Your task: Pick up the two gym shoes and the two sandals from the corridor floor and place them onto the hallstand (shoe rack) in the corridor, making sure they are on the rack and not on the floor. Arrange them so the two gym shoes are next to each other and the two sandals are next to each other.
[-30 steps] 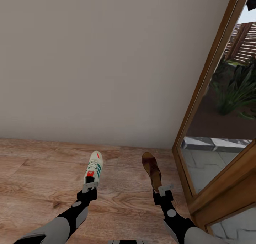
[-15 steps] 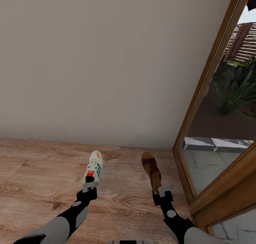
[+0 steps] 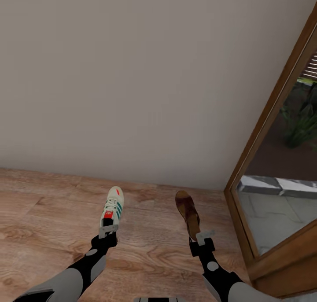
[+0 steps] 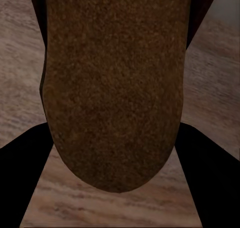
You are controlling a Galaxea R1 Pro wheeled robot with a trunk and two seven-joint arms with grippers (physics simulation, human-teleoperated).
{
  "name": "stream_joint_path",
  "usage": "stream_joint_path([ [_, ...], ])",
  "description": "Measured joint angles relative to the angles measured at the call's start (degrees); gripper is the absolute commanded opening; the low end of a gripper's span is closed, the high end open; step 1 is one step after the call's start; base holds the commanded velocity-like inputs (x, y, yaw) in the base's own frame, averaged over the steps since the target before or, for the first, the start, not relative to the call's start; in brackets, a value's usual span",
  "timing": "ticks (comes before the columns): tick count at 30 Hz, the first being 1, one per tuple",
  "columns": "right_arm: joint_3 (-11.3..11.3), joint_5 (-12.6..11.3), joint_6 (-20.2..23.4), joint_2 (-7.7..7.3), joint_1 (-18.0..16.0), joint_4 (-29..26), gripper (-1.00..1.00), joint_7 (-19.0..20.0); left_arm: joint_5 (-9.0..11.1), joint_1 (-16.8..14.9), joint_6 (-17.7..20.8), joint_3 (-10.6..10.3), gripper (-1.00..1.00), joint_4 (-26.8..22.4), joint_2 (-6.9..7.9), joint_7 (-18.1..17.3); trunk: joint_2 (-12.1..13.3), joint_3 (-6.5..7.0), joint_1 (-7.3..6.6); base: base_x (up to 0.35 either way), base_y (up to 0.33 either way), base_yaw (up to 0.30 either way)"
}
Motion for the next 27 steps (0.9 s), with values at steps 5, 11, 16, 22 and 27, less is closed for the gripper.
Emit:
stream_joint_path([
  [5, 0.0, 0.0, 0.0, -0.01, 0.0, 0.2, -1.00, 0.0, 0.0, 0.0, 0.0, 0.0, -1.00, 0.0, 0.01, 0.0, 0.0, 0.00, 0.00, 0.002, 0.001, 0.294],
  [11, 0.0, 0.0, 0.0, -0.06, 0.0, 0.3, -1.00, 0.0, -0.1, 0.0, 0.2, 0.0, -1.00, 0.1, 0.08, 0.0, 0.0, 0.00, 0.00, 0.000, 0.000, 0.299],
  [16, 0.0, 0.0, 0.0, -0.06, 0.0, 0.3, -1.00, -0.1, -0.2, 0.0, 0.2, 0.0, -1.00, 0.1, 0.09, 0.0, 0.0, 0.00, 0.00, 0.000, 0.000, 0.300],
  [22, 0.0, 0.0, 0.0, -0.08, 0.0, 0.3, -1.00, -0.1, -0.2, 0.0, 0.2, 0.0, -1.00, 0.1, 0.10, 0.0, 0.0, 0.00, 0.00, 0.000, 0.000, 0.300],
  [27, 0.0, 0.1, 0.0, -0.08, 0.0, 0.4, -1.00, -0.1, -0.1, 0.0, 0.2, 0.0, -1.00, 0.1, 0.10, 0.0, 0.0, 0.00, 0.00, 0.000, 0.000, 0.300],
])
